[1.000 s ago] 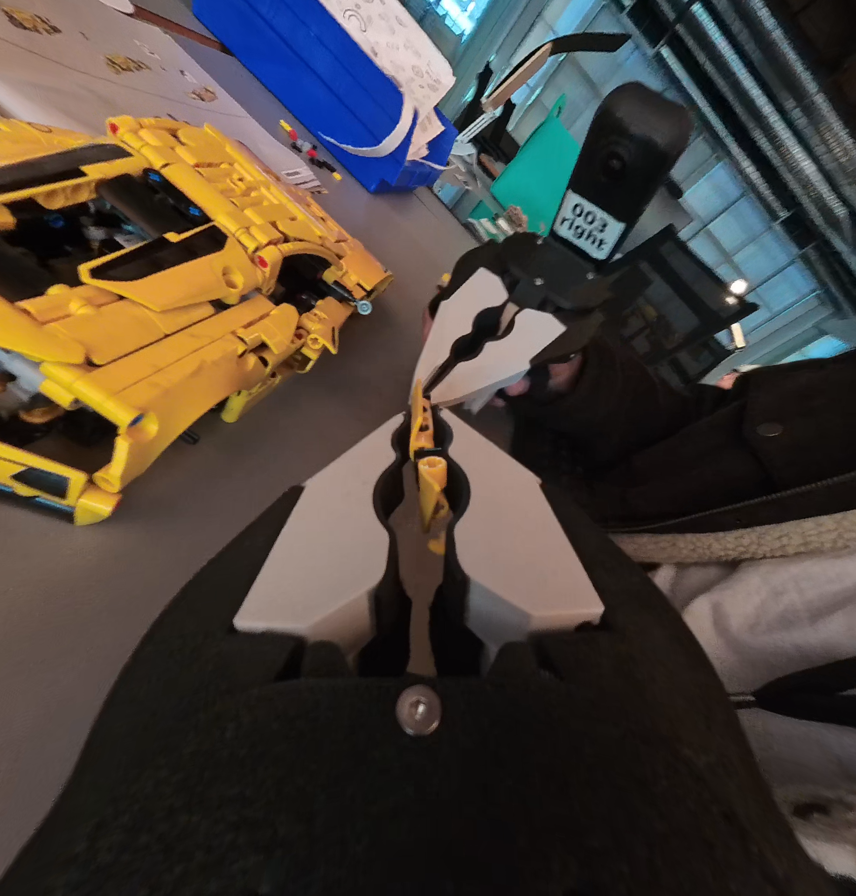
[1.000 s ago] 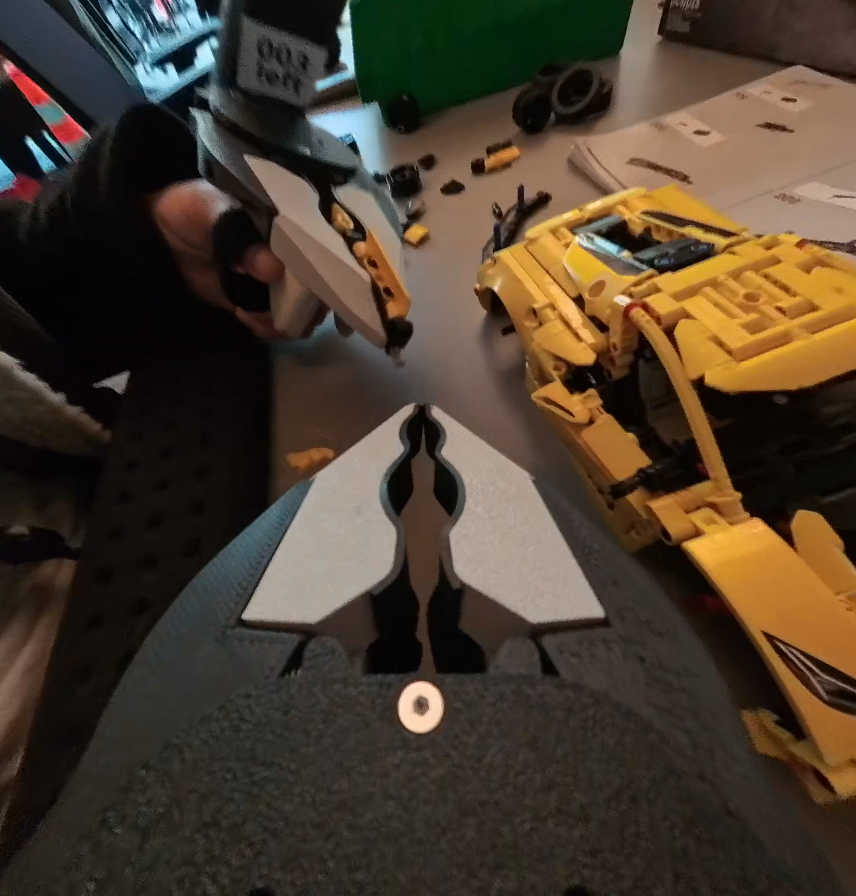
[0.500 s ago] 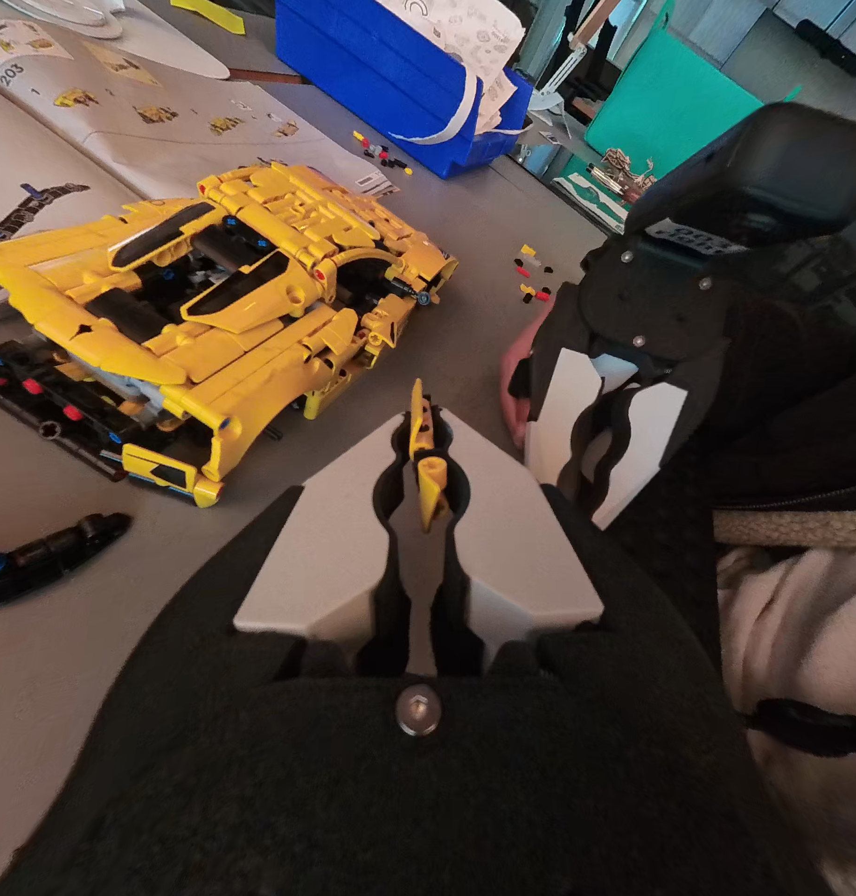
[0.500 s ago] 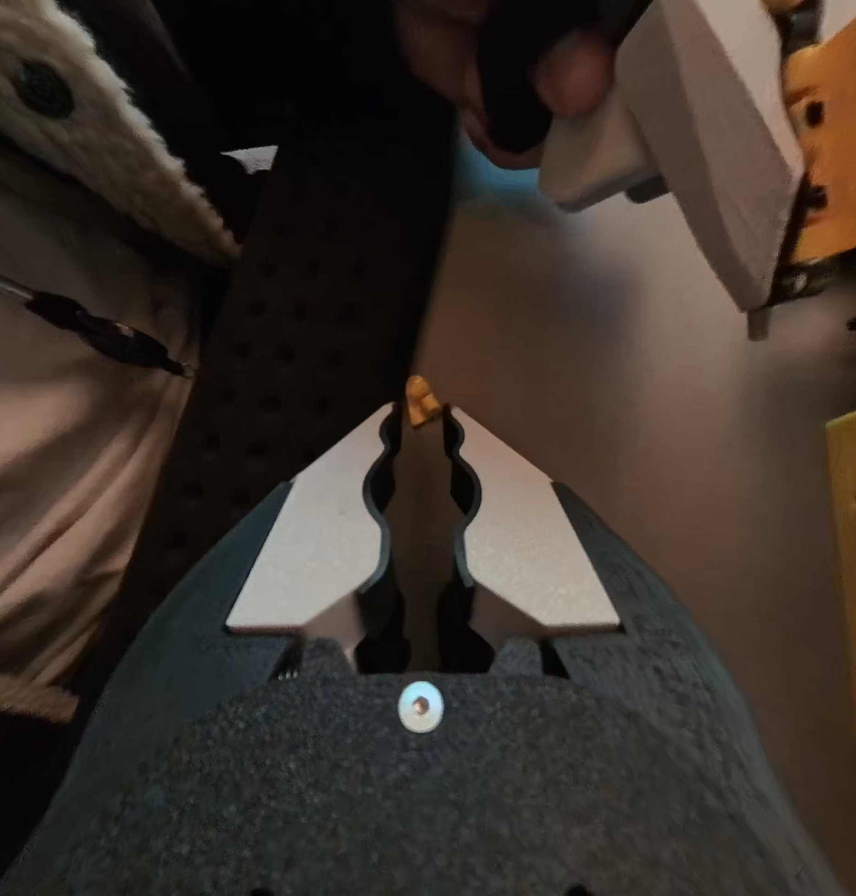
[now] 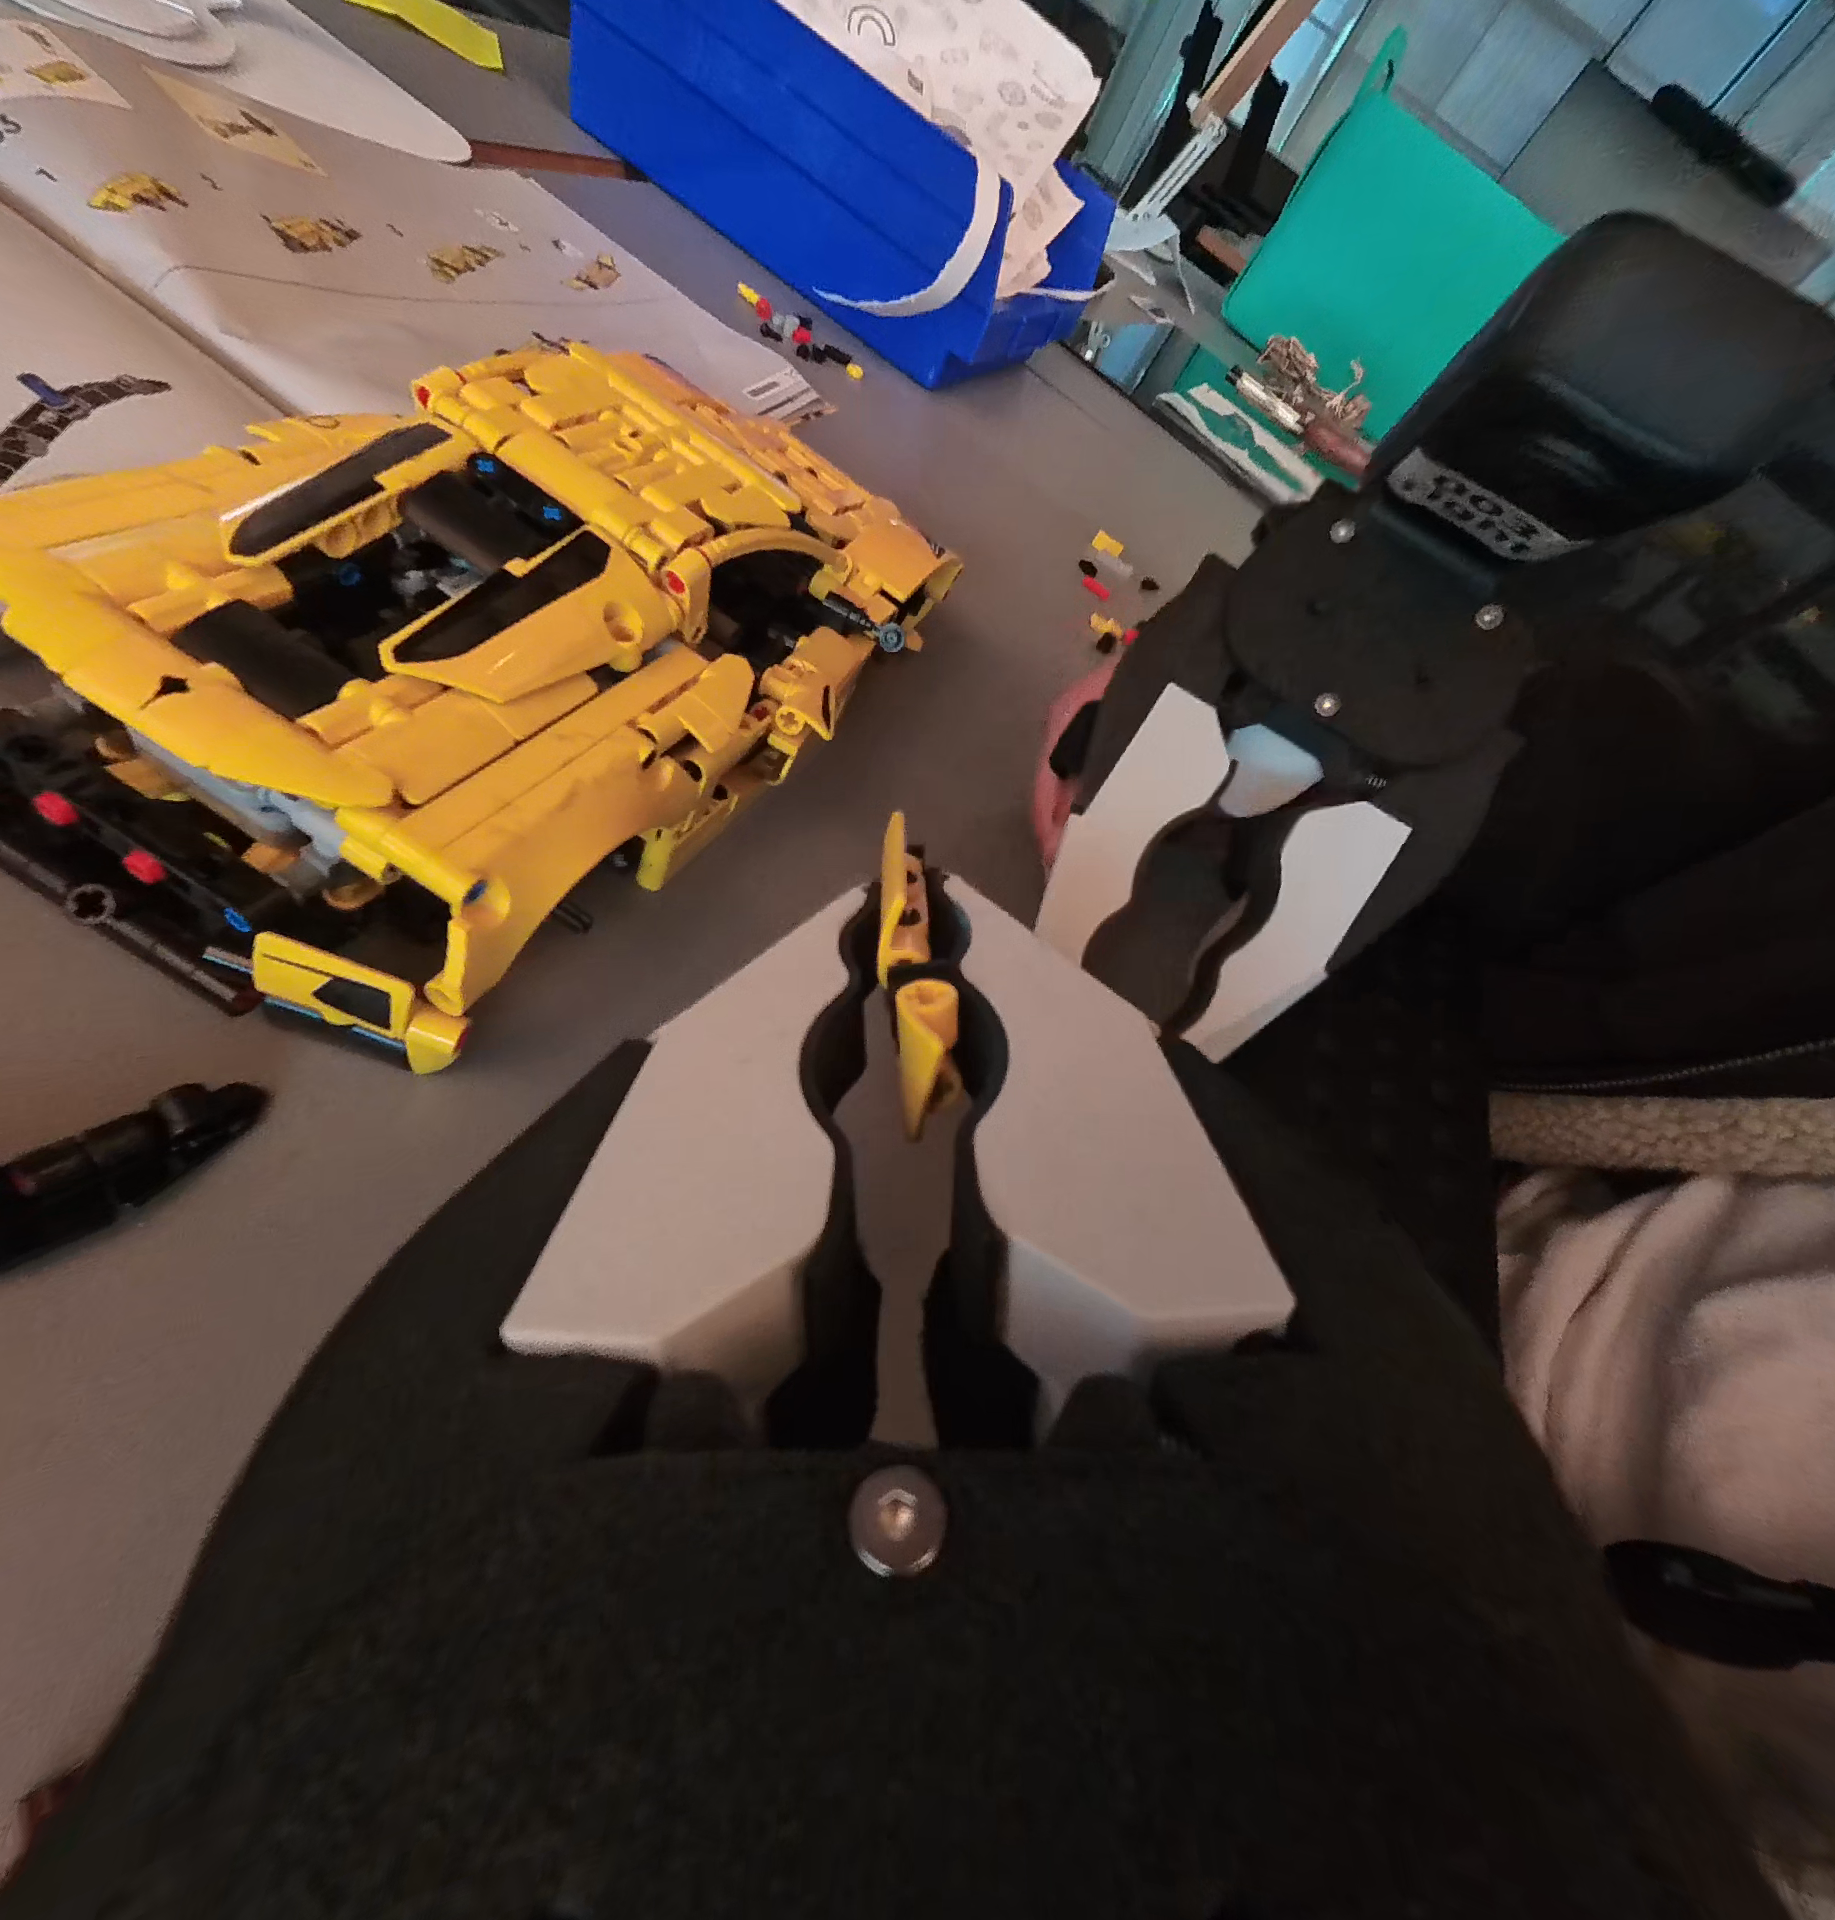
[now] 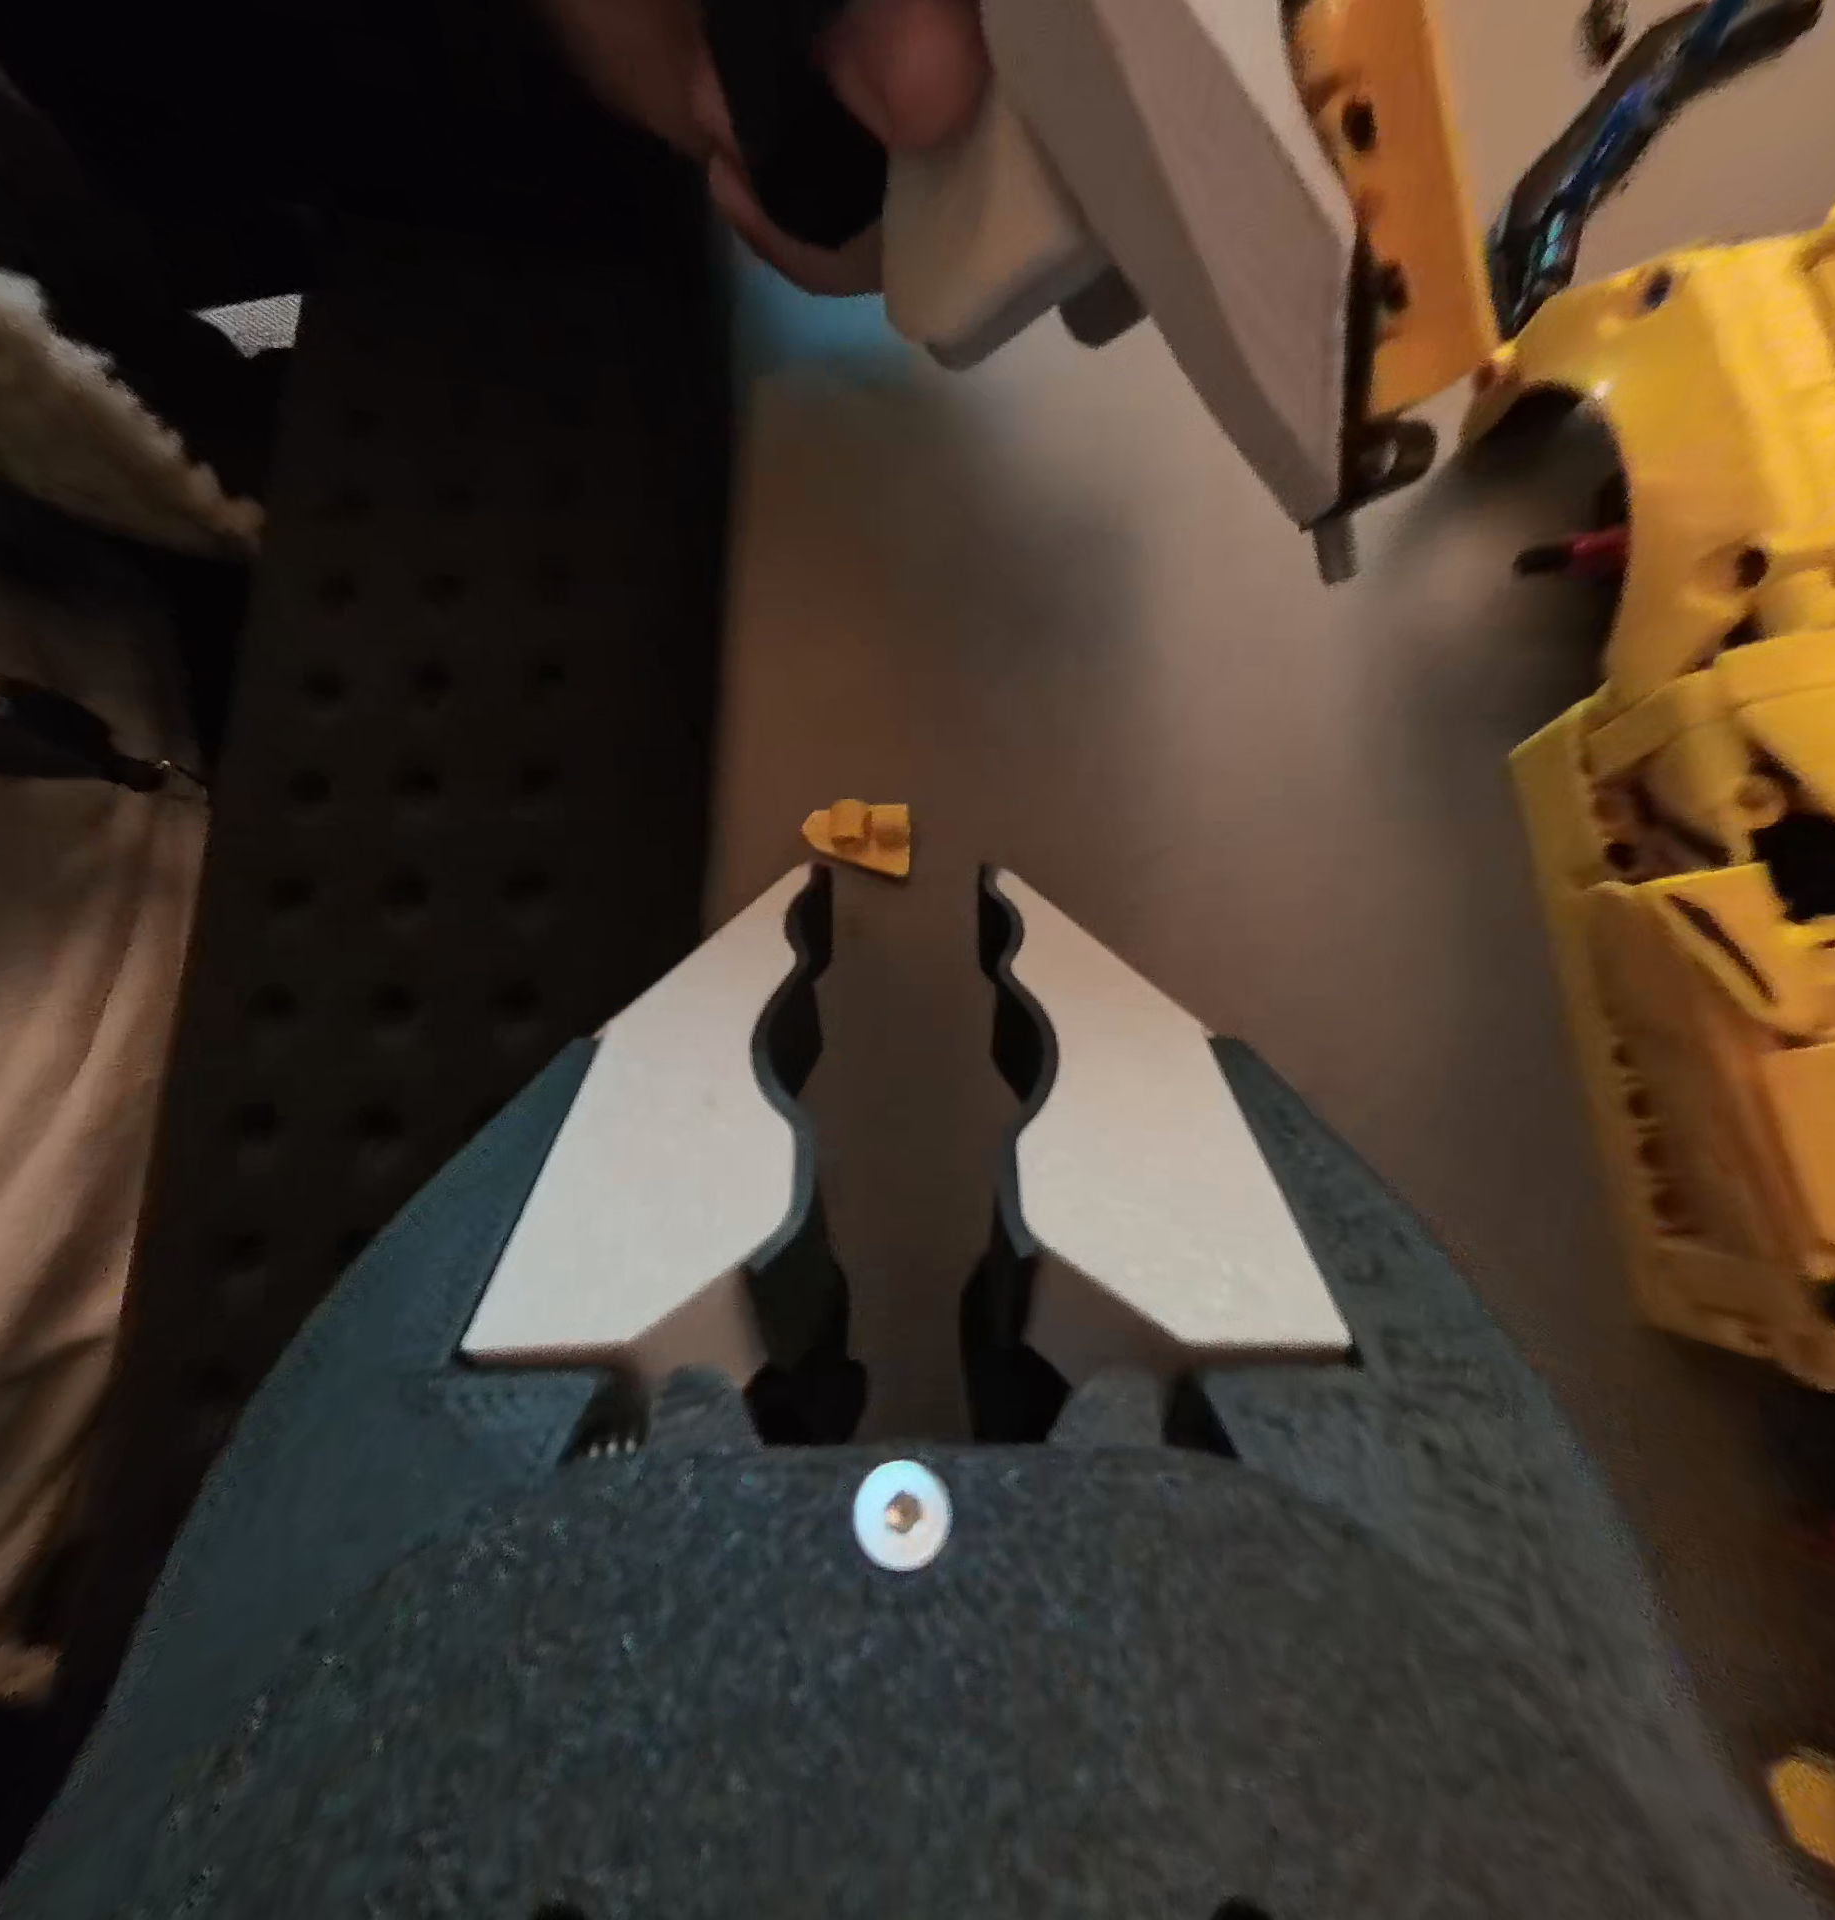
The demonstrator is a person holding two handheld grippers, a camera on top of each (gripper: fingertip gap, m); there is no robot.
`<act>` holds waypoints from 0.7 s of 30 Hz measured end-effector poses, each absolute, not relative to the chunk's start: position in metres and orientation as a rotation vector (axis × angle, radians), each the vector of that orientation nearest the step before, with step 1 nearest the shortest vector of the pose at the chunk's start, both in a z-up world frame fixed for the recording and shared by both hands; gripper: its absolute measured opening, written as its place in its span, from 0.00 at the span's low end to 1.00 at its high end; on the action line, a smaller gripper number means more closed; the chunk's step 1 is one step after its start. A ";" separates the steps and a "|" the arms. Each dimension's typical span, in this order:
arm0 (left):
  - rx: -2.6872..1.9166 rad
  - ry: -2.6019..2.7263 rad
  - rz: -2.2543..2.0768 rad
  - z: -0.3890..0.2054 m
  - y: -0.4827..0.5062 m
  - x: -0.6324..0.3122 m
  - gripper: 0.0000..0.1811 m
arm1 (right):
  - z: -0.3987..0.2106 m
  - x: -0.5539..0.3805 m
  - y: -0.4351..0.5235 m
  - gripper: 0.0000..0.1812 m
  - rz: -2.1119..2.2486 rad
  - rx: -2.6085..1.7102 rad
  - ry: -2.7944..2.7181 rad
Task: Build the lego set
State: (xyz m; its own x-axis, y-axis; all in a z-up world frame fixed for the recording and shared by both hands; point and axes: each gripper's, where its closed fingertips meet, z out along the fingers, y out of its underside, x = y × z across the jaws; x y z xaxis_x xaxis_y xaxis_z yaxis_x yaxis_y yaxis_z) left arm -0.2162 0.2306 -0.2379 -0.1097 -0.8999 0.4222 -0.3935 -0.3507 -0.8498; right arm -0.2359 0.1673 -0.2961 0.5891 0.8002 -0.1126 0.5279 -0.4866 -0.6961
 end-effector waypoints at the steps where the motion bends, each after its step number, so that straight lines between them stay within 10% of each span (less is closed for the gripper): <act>1: -1.710 1.430 -1.453 -0.239 0.231 -0.216 0.04 | -0.299 -0.239 0.165 0.18 0.576 -2.206 -1.056; 21: -1.778 1.481 -1.826 -0.237 0.205 -0.222 0.04 | -0.242 -0.216 0.201 0.09 0.044 -1.692 -1.002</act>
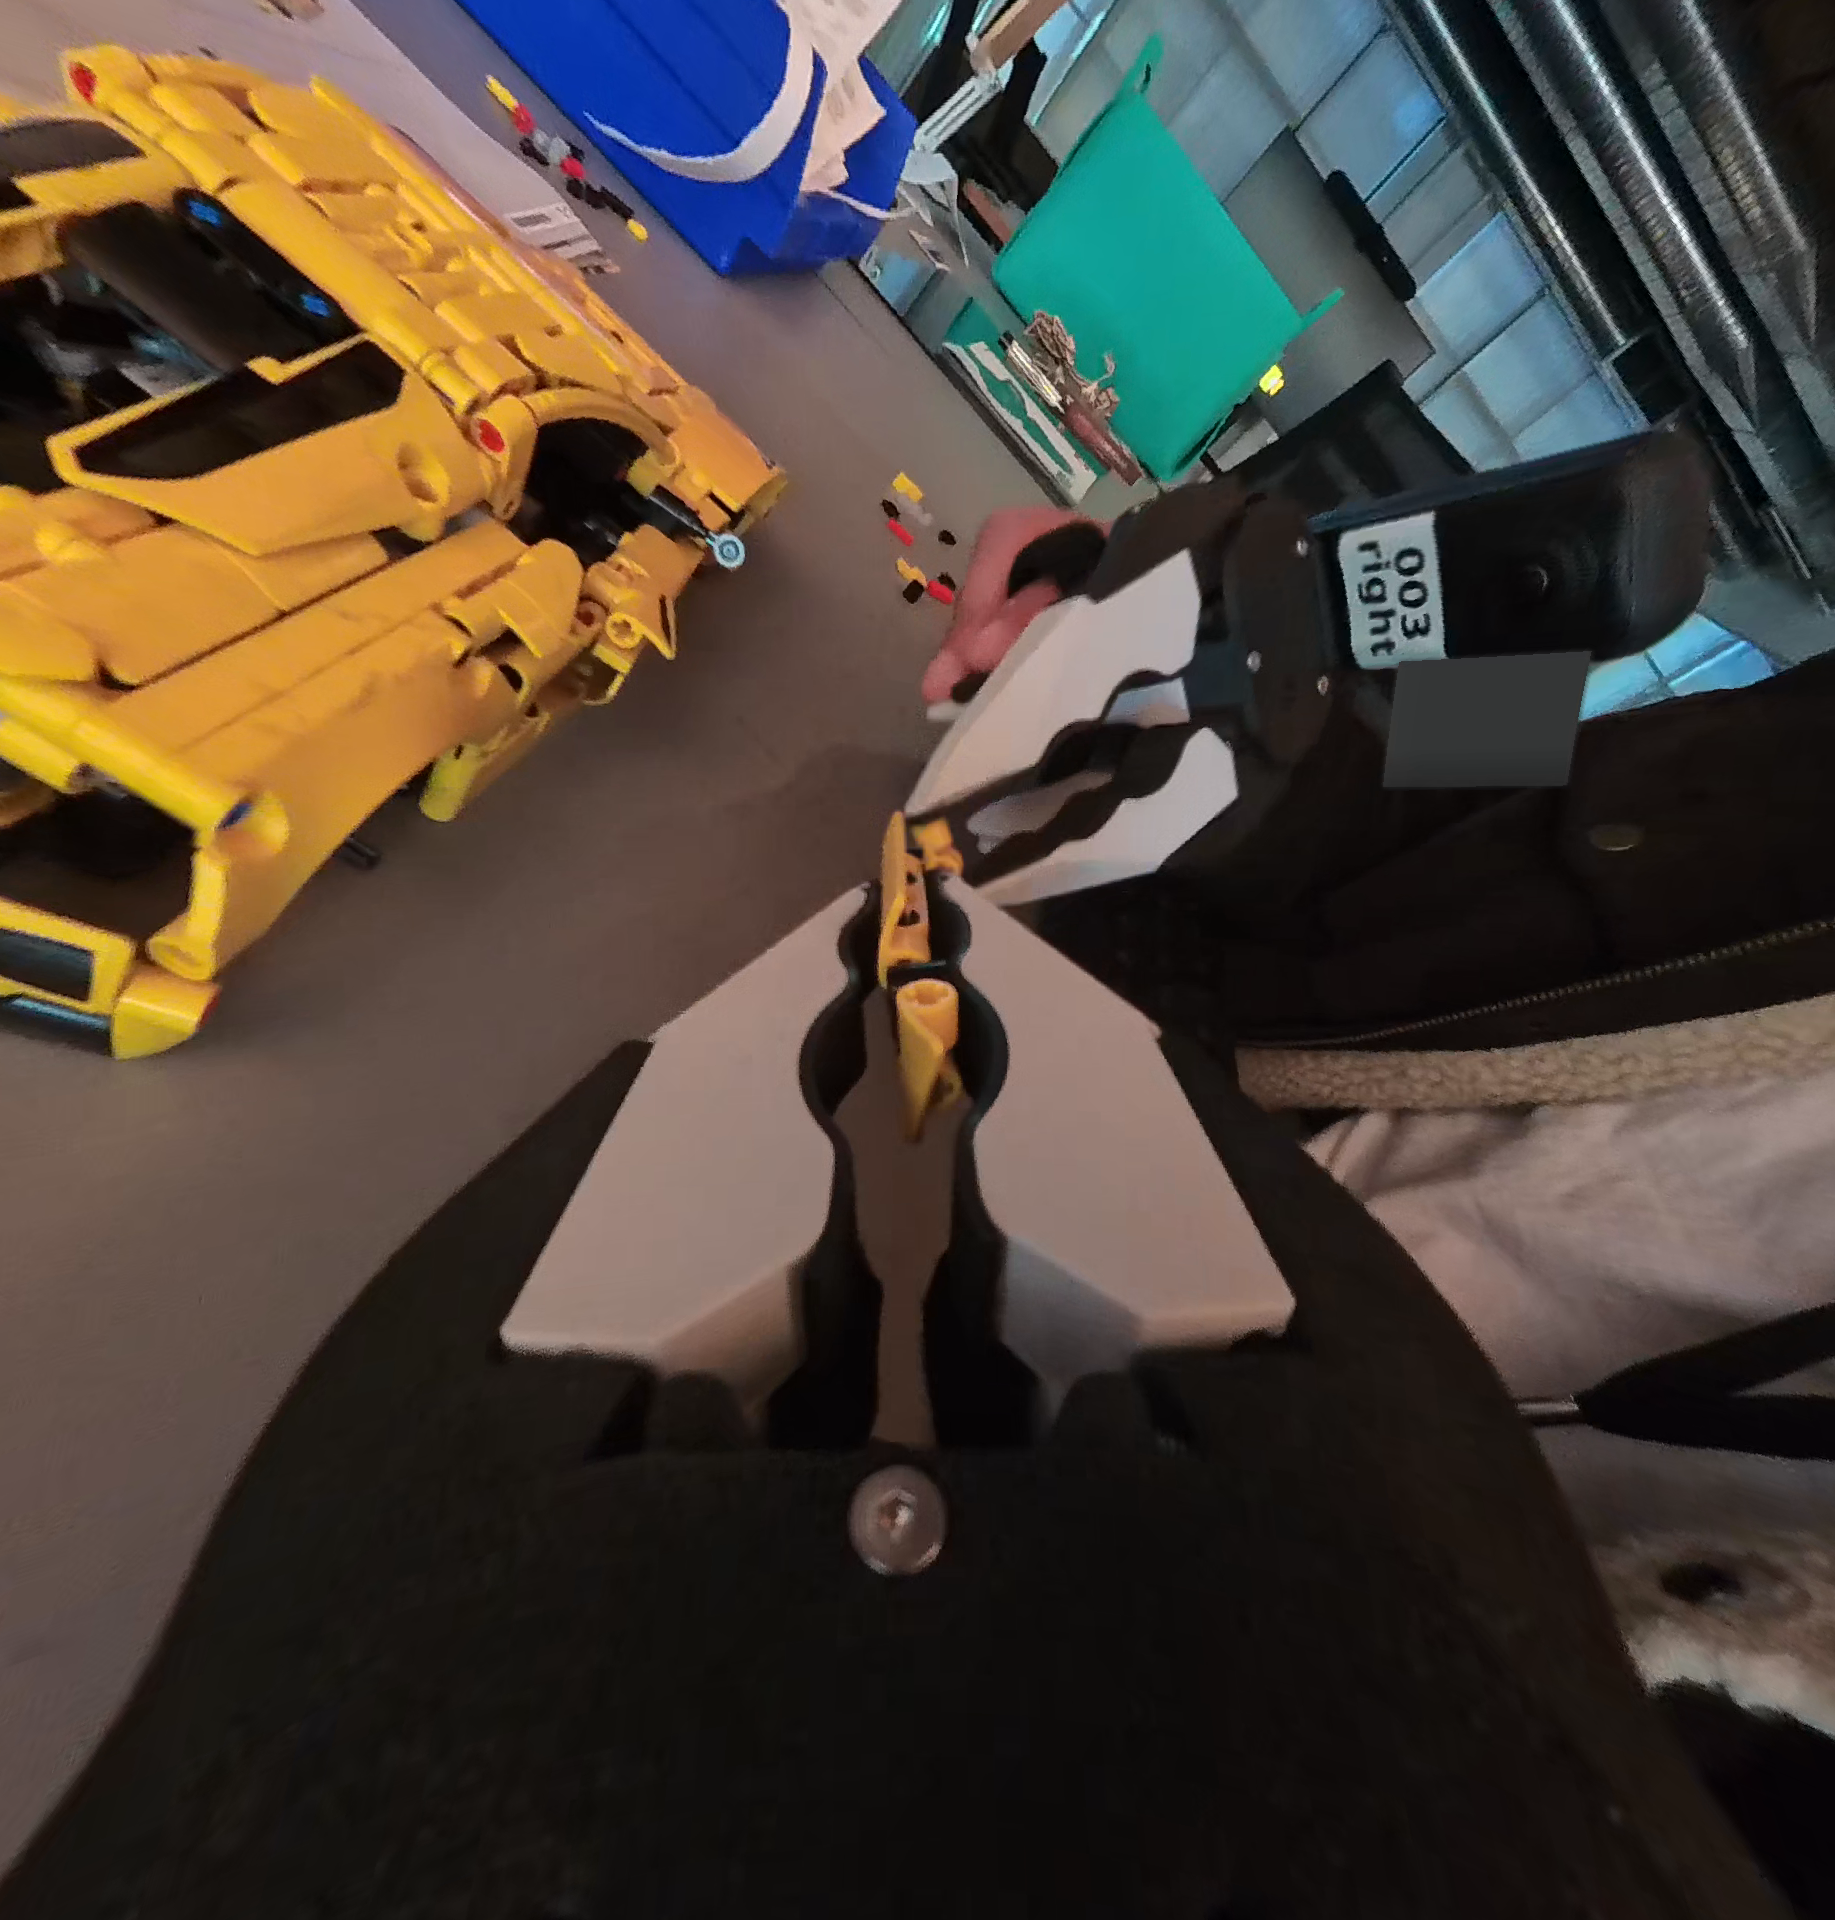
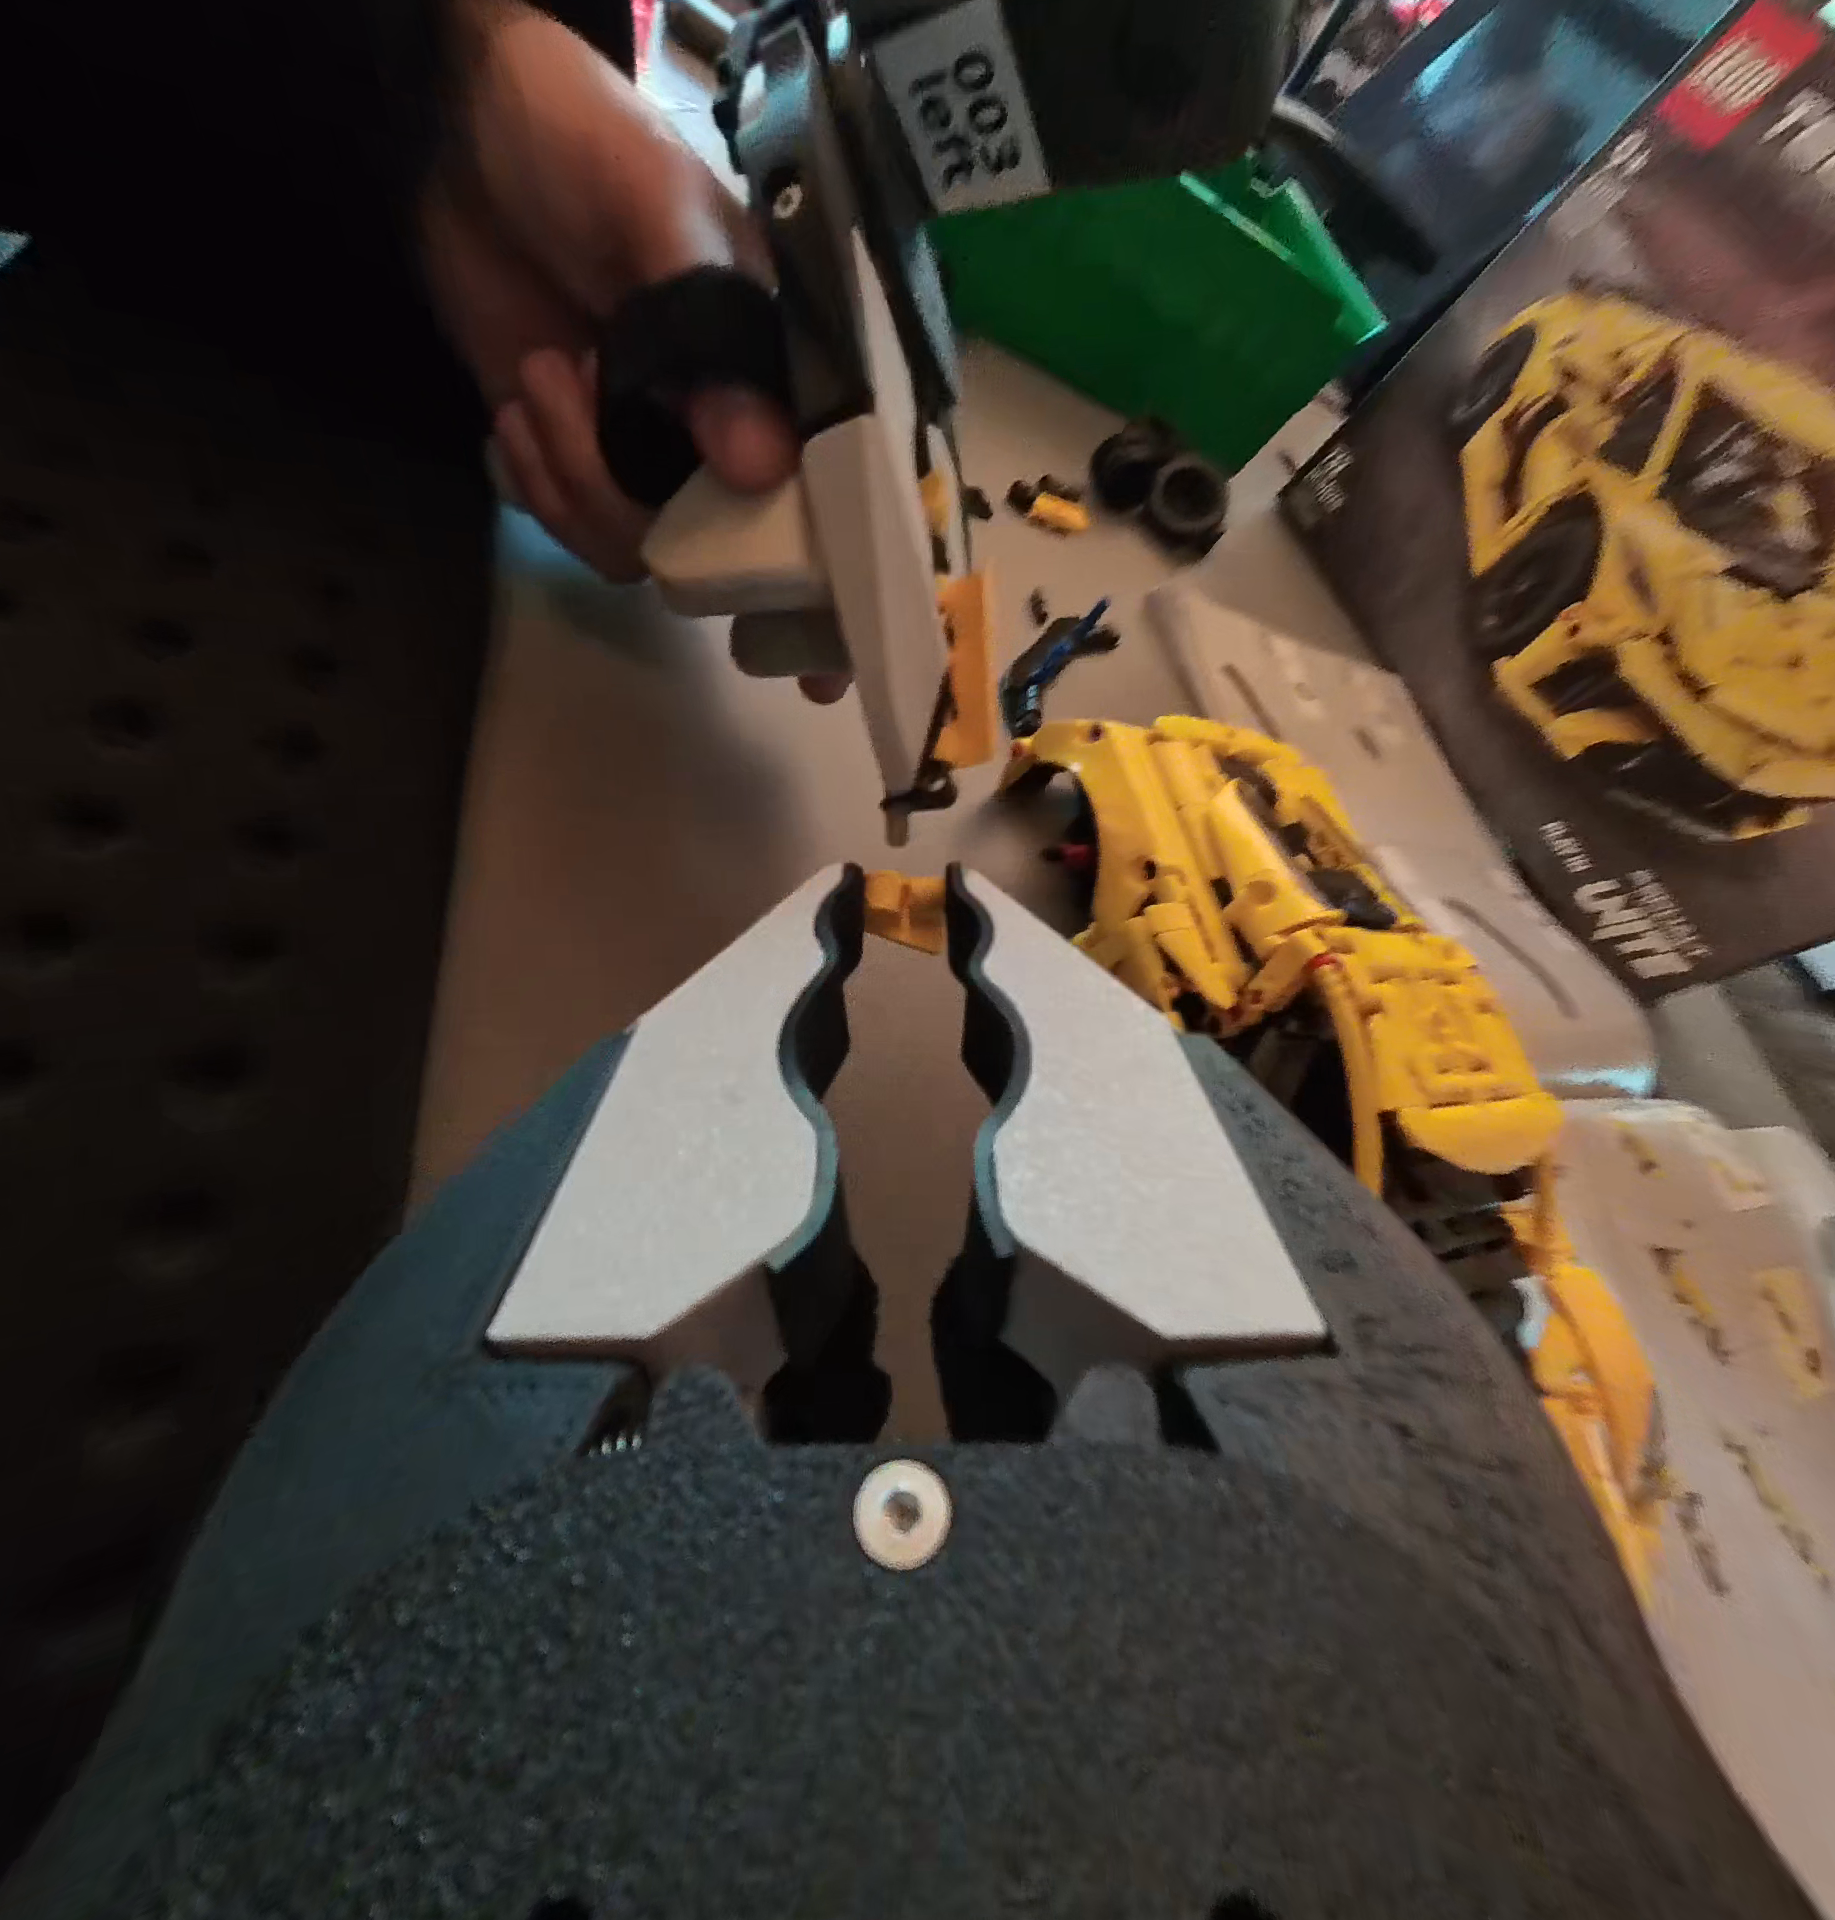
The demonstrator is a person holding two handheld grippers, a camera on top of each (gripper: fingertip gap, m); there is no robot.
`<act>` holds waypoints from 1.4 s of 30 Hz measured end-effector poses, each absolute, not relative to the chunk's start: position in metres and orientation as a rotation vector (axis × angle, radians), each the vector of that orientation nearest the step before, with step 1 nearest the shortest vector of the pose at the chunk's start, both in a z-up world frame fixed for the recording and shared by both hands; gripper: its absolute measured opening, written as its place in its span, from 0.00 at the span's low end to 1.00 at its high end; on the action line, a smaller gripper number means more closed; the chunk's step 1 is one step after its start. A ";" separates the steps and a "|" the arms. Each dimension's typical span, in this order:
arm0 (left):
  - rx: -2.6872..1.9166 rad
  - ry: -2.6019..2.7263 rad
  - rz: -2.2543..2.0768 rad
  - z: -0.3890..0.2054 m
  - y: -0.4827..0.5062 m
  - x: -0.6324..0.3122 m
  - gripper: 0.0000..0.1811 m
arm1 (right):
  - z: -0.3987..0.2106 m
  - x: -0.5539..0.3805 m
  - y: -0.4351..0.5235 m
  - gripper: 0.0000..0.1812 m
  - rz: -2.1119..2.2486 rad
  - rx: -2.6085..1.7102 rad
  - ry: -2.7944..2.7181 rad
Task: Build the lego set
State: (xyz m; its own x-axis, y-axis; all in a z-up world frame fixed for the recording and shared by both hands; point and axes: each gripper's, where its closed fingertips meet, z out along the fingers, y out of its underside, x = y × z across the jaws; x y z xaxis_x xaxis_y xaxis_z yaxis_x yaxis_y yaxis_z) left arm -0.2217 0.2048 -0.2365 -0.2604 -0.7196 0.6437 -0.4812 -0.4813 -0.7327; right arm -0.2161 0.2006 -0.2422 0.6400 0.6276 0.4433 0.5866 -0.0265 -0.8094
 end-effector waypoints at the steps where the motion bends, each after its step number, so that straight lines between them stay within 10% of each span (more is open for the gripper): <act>1: -1.776 1.484 -1.834 -0.236 0.204 -0.221 0.04 | -0.240 -0.215 0.203 0.09 0.009 -1.681 -1.000; 42: -1.823 1.376 -2.005 -0.228 0.203 -0.216 0.04 | -0.231 -0.223 0.205 0.00 -0.050 -1.629 -0.963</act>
State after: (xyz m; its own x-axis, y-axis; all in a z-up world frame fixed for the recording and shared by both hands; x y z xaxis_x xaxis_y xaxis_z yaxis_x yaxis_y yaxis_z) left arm -0.2165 0.2027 -0.2285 -0.2769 -0.6089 0.7434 -0.4744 -0.5861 -0.6568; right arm -0.2234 0.2054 -0.2309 0.6582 0.5511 0.5129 0.6016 0.0245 -0.7984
